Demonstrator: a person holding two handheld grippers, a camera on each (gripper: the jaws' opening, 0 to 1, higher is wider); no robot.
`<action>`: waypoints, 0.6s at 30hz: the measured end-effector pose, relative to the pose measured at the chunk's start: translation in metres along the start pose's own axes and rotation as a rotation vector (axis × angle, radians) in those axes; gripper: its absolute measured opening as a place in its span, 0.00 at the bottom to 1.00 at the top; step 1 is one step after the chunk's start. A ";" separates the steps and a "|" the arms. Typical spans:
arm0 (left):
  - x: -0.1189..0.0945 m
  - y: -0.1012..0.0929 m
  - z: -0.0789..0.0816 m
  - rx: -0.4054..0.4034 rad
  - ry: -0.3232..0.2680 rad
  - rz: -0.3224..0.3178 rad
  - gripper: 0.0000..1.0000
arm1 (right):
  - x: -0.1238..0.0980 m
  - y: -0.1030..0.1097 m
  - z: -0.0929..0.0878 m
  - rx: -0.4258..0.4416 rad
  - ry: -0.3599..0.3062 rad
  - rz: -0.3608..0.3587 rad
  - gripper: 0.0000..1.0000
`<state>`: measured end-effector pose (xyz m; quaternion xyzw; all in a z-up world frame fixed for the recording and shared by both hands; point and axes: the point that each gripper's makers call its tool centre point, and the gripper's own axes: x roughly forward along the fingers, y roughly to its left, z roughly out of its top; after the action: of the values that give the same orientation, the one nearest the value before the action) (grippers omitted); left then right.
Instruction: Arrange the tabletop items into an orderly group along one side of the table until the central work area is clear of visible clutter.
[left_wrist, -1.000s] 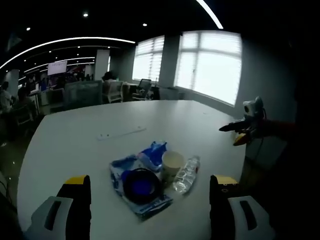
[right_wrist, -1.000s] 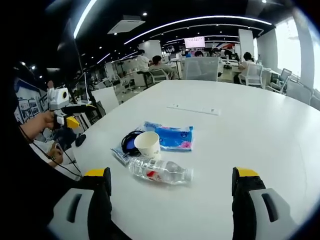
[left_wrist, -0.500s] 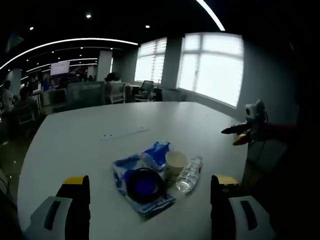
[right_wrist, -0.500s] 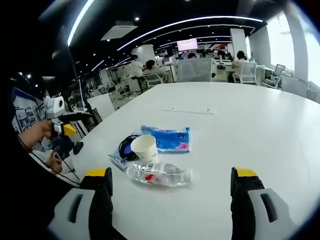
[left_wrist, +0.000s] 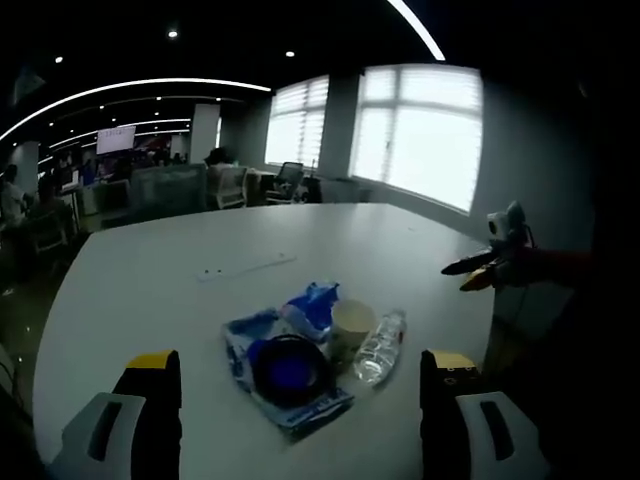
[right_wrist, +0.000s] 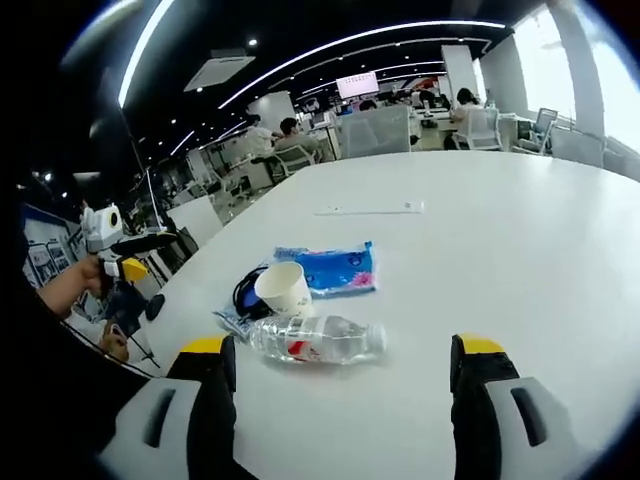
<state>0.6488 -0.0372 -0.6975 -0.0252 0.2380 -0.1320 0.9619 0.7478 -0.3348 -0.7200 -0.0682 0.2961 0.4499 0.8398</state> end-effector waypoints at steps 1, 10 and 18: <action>0.000 0.000 0.000 0.000 -0.003 0.000 0.98 | 0.000 0.000 0.000 0.001 0.000 0.000 0.83; -0.001 0.008 -0.004 -0.006 -0.007 0.017 0.98 | 0.004 -0.003 -0.002 0.053 -0.032 -0.025 0.76; 0.001 0.010 -0.007 -0.005 -0.013 0.014 0.97 | 0.007 -0.008 -0.011 0.081 -0.028 -0.036 0.64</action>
<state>0.6493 -0.0283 -0.7049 -0.0270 0.2325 -0.1245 0.9642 0.7523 -0.3386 -0.7339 -0.0333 0.3007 0.4235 0.8539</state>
